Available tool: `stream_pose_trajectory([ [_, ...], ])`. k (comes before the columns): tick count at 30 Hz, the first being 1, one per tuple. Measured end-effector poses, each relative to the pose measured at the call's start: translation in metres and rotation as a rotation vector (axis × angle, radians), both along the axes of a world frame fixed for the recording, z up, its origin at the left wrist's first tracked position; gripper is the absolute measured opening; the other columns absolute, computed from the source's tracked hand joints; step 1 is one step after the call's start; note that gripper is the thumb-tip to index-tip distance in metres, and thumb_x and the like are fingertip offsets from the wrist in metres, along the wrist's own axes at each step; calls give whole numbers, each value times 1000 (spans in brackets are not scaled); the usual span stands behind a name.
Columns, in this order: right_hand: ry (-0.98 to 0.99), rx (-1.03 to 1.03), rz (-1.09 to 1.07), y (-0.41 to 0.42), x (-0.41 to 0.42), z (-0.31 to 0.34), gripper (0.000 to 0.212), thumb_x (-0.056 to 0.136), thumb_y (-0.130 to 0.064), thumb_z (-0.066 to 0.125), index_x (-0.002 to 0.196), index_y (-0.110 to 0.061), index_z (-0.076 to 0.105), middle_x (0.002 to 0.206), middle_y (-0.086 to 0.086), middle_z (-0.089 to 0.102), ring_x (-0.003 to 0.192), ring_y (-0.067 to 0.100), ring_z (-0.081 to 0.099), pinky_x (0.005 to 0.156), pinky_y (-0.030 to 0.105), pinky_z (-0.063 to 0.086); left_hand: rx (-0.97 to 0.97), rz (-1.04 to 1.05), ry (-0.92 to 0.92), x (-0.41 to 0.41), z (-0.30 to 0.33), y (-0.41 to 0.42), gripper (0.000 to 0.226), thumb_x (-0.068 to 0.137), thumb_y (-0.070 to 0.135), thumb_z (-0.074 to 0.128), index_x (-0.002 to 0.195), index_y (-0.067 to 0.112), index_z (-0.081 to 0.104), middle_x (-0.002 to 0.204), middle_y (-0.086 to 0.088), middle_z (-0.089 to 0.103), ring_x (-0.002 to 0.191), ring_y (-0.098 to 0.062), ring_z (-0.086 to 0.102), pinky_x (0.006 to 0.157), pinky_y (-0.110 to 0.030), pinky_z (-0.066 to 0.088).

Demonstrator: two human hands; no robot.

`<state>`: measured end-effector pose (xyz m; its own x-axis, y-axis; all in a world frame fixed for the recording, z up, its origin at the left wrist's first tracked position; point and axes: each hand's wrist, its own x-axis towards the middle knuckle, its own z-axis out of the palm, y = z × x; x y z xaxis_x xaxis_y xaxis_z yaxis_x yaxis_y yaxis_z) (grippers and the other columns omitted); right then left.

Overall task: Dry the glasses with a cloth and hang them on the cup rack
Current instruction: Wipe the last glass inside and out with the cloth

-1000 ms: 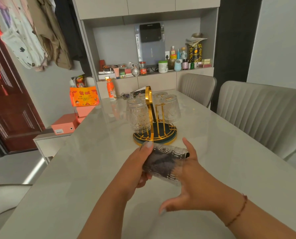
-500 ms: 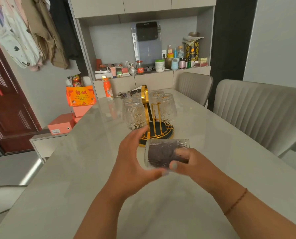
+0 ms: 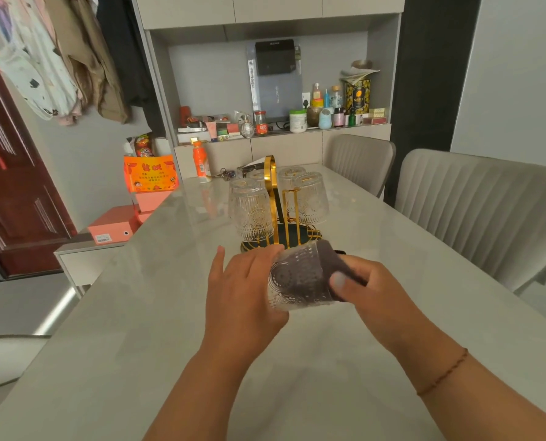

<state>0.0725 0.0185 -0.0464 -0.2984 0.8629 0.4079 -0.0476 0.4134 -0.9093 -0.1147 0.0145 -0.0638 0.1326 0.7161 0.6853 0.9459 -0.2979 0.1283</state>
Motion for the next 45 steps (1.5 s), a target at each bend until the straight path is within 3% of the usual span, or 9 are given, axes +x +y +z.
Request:
stream_pose_trajectory([
  [5,308,-325,159,5,12,3,77,89,-54,19,94,-4,76,104,19,72,104,27,67,86,30,49,14,20,-16,-2,-1,2,96,45,30,91,130,32,47,120,8,67,113,-15,60,119,-48,15],
  [10,378,-349,172,11,16,5,51,93,-31,33,81,-8,77,80,13,73,73,22,68,63,28,54,55,-6,-24,2,0,-1,93,45,29,93,129,28,52,118,5,68,112,-16,59,120,-45,14],
  [16,-249,-73,-275,9,8,10,7,93,-20,57,91,-16,62,88,-3,64,80,18,59,56,8,44,76,-18,-6,12,-3,-4,90,45,26,92,127,25,55,115,4,68,109,-19,61,118,-45,18],
  [18,-471,-19,-267,3,-3,7,22,92,-38,54,97,-17,51,100,0,52,85,9,51,65,5,38,78,-5,-16,14,-4,-4,90,44,25,92,126,24,55,114,2,68,107,-21,61,115,-44,23],
  [21,-312,249,-370,0,-18,-8,46,81,-78,20,82,-41,48,99,-22,45,92,3,46,79,20,37,83,39,-79,15,-7,-2,89,44,20,91,126,21,57,113,-1,66,105,-24,60,105,-44,37],
  [26,-279,491,-491,2,-23,-8,35,89,-58,38,58,-41,38,58,-13,44,68,3,46,59,25,35,57,23,-161,21,-6,-6,87,46,23,84,127,21,52,110,-1,66,101,-19,52,86,-34,43],
  [29,-187,462,-515,-2,-20,-8,39,79,-50,50,53,-24,39,63,-8,47,59,8,43,52,18,31,-101,-40,-210,29,0,-17,80,51,34,72,126,31,45,107,9,63,94,-17,57,81,-25,43],
  [34,-94,353,-418,-2,-10,-2,27,70,-48,60,52,-31,49,54,-11,48,53,7,43,50,13,31,-501,-238,-593,36,14,-32,72,49,34,79,111,45,44,91,17,67,79,-3,66,68,-25,56],
  [45,305,-23,56,-3,1,9,44,45,-51,84,66,-15,72,58,-1,61,53,13,59,47,22,46,-1287,-1085,-1498,30,8,-27,59,56,32,82,106,2,72,92,-17,70,78,-31,69,71,-41,57],
])
